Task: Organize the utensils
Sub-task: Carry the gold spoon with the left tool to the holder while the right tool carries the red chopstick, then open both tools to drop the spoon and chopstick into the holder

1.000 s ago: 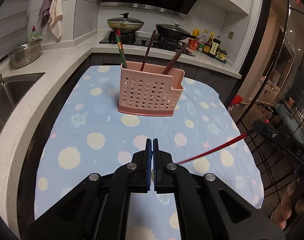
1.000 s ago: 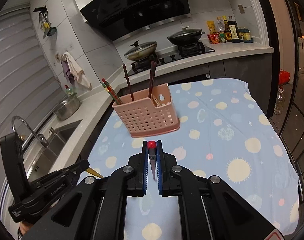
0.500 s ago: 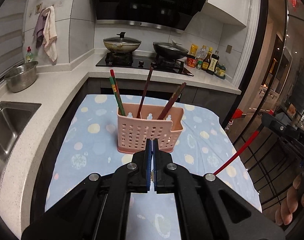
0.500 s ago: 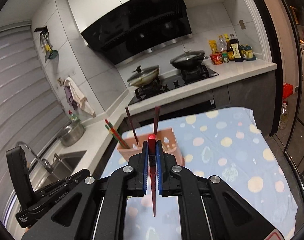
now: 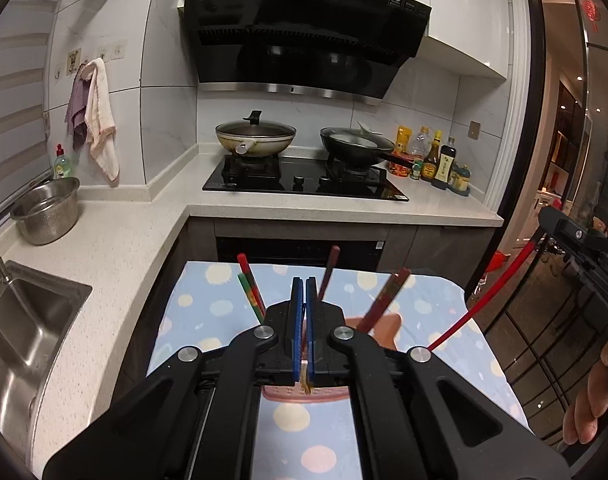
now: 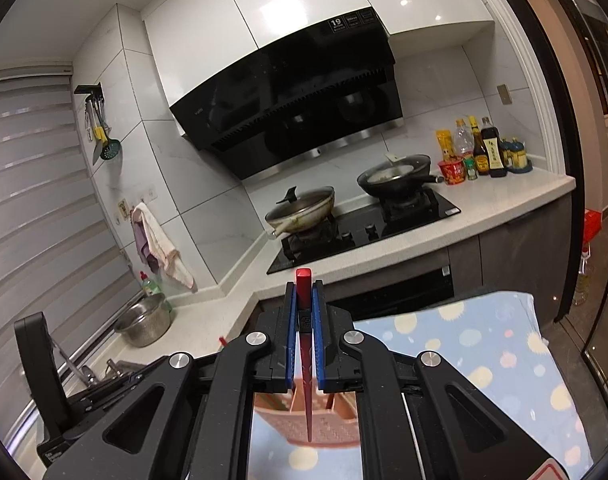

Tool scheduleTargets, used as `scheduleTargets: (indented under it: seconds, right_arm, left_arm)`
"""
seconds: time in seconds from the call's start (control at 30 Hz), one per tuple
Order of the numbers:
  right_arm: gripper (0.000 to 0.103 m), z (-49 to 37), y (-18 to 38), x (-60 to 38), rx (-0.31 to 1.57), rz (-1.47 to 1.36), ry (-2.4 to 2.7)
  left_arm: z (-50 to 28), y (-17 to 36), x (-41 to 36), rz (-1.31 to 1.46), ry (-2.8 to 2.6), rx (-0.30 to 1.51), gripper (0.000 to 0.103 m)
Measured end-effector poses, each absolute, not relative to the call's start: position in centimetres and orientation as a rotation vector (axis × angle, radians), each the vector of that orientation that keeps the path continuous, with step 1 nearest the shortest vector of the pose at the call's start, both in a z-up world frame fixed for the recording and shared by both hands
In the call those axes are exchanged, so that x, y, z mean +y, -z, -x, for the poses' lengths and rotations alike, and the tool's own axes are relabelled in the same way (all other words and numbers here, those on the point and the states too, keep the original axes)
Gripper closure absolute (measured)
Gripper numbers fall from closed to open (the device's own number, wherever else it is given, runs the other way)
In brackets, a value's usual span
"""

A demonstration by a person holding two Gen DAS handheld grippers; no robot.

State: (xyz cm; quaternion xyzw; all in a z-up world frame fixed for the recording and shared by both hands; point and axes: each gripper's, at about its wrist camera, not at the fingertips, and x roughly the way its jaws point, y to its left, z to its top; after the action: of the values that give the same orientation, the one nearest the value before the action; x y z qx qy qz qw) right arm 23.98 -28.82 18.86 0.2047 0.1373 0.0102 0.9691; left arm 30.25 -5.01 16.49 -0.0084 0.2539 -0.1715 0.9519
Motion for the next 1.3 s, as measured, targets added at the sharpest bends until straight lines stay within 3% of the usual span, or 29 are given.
scheduleTargets:
  seconds: [0.27, 0.93, 1.1, 1.13, 1.23, 1.3]
  right_arm:
    - [0.096, -28.6, -18.9, -28.0, 0.269, -0.396, -0.013]
    - [0.096, -33.3, -11.6, -26.2, 0.470, -0.377, -0.024]
    - [0.090, -33.1, -10.6, -25.9, 0.485, -0.372, -0.012]
    - [0.088, -33.0, -10.5, -25.8, 0.486, -0.371, -0.008]
    - [0.085, -32.8, -10.4, -25.9, 0.490, -0.381, -0.006]
    - [0.085, -32.7, -10.3, -25.8, 0.491, -0.379, -0.008]
  left_arm:
    - [-34.2, -15.7, -5.8, 0.009, 0.336, 0.531, 0.102]
    - [-37.8, -10.5, -7.2, 0.004, 0.330, 0.638, 0.102]
    - [-37.8, -9.7, -7.3, 0.002, 0.317, 0.648, 0.101]
    - [-37.9, -9.6, -7.2, 0.001, 0.313, 0.652, 0.099]
    - [-37.9, -9.4, -7.0, 0.006, 0.296, 0.653, 0.079]
    - [-37.6, -9.4, -7.0, 0.001, 0.290, 0.647, 0.075]
